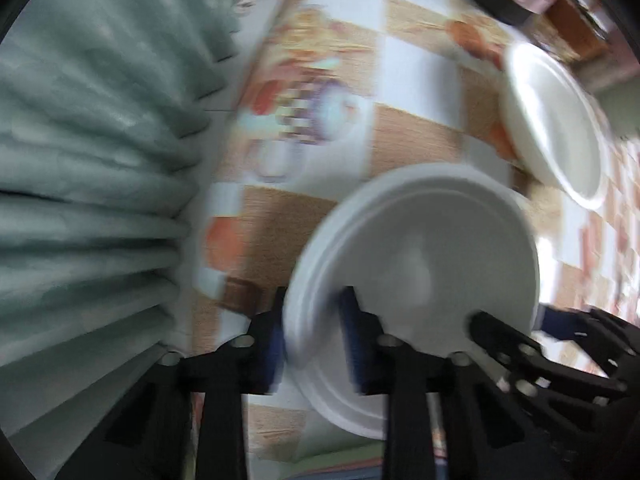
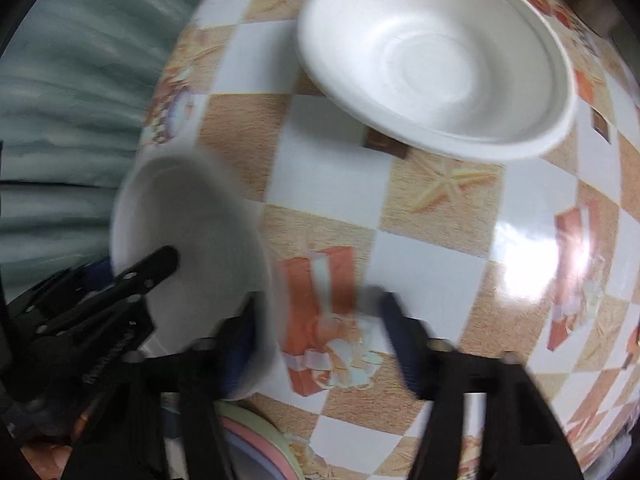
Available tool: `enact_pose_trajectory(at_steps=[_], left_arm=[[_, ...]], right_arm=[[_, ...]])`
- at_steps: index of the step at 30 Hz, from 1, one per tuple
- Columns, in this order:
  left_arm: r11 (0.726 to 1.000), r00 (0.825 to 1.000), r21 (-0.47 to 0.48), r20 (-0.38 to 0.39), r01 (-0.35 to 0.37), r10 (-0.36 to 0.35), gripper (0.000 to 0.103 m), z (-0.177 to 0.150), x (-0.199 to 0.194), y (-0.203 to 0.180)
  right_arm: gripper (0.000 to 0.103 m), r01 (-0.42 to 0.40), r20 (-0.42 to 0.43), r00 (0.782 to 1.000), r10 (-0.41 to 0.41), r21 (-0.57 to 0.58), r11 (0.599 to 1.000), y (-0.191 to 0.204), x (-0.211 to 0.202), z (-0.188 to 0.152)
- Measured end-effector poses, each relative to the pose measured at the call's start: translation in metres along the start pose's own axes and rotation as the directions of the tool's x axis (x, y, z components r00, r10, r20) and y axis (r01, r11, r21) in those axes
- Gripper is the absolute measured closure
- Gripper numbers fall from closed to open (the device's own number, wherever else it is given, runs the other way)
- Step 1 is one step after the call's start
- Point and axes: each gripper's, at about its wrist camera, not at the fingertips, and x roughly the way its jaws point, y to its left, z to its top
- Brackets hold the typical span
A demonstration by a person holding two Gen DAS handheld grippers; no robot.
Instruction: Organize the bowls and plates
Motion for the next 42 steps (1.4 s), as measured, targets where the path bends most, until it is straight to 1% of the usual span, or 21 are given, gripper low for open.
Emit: enact_pose_trajectory(at_steps=[1,2,4,6,9,13,17,19,22,24,25,29,30,32,34,36,38,39,40,42], left_arm=[[1.0,1.0,0.016,0.001,-0.005,0.005,0.08,-0.001,-0.001,-0.005],[0.999,1.0,0.034,0.007,-0.023,0.023,0.08,-0.003,-0.002,-0.01],[0.999,1.0,0.047,0.003,-0.023,0.023,0.08,-0.008,-0.003,-0.018],[0.997,1.0,0.074,0.001,-0.027,0.027,0.08,-0.014,-0.004,-0.027],[0.99,0.999,0.133,-0.001,-0.038,0.039,0.08,-0.031,-0.006,-0.052],[0.978,0.998,0.202,-0.016,-0.05,0.054,0.08,-0.058,-0.005,-0.088],[0.956,0.996,0.286,-0.033,-0.067,0.08,0.08,-0.091,-0.002,-0.126],[0.948,0.995,0.31,-0.042,-0.074,0.092,0.08,-0.105,-0.001,-0.142],[0.941,0.995,0.332,-0.056,-0.059,0.082,0.08,-0.123,0.001,-0.162],[0.927,0.994,0.372,-0.064,-0.053,0.083,0.08,-0.139,0.004,-0.181],[0.919,0.994,0.392,-0.066,-0.052,0.085,0.08,-0.146,0.006,-0.19],[0.872,0.992,0.489,-0.088,-0.033,0.088,0.076,-0.18,0.012,-0.225],[0.856,0.992,0.516,-0.09,-0.029,0.088,0.076,-0.19,0.013,-0.233],[0.836,0.991,0.549,-0.106,-0.013,0.086,0.075,-0.2,0.015,-0.247],[0.815,0.989,0.58,-0.119,-0.003,0.089,0.075,-0.207,0.018,-0.262],[0.788,0.99,0.615,-0.108,-0.008,0.095,0.075,-0.21,0.017,-0.281],[0.768,0.991,0.64,-0.096,-0.011,0.095,0.075,-0.21,0.016,-0.289],[0.764,0.991,0.646,-0.094,-0.011,0.094,0.075,-0.209,0.016,-0.296],[0.758,0.991,0.652,-0.092,-0.011,0.094,0.075,-0.209,0.016,-0.304],[0.75,0.992,0.661,-0.082,-0.017,0.096,0.075,-0.211,0.013,-0.332]], right_arm=[[0.085,-0.005,-0.013,1.0,0.005,0.003,1.0,0.01,0.007,-0.005],[0.085,-0.005,-0.012,1.0,0.005,0.013,1.0,0.008,0.008,-0.007],[0.085,-0.023,-0.016,1.0,0.023,0.032,0.999,0.001,0.003,-0.012],[0.085,-0.037,-0.028,0.999,0.038,0.025,0.999,-0.009,0.003,-0.024],[0.084,-0.027,-0.035,0.999,0.027,0.019,0.999,-0.024,0.0,-0.043],[0.084,-0.023,-0.056,0.998,0.027,0.062,0.998,-0.054,-0.002,-0.076],[0.081,0.008,-0.072,0.997,-0.002,0.085,0.996,-0.078,0.001,-0.11],[0.08,0.012,-0.076,0.997,-0.004,0.105,0.994,-0.089,0.003,-0.126],[0.08,0.001,-0.083,0.996,0.012,0.16,0.987,-0.11,0.002,-0.154],[0.08,-0.001,-0.093,0.995,0.019,0.196,0.981,-0.124,0.002,-0.177],[0.08,0.001,-0.096,0.995,0.019,0.206,0.979,-0.129,0.002,-0.183],[0.08,0.025,-0.115,0.993,0.003,0.24,0.97,-0.151,-0.001,-0.222],[0.08,0.03,-0.117,0.993,-0.001,0.249,0.968,-0.156,-0.002,-0.231],[0.08,0.04,-0.116,0.993,-0.008,0.277,0.96,-0.168,-0.002,-0.246],[0.08,0.046,-0.11,0.994,-0.012,0.306,0.951,-0.177,-0.005,-0.258],[0.08,0.041,-0.097,0.995,-0.009,0.338,0.94,-0.189,-0.007,-0.264],[0.08,0.035,-0.081,0.997,-0.006,0.362,0.932,-0.201,-0.008,-0.272],[0.079,0.036,-0.075,0.997,-0.009,0.367,0.929,-0.204,-0.01,-0.274],[0.079,0.035,-0.068,0.998,-0.011,0.376,0.926,-0.21,-0.013,-0.285],[0.079,0.035,-0.055,0.998,-0.014,0.391,0.92,-0.218,-0.018,-0.288]])
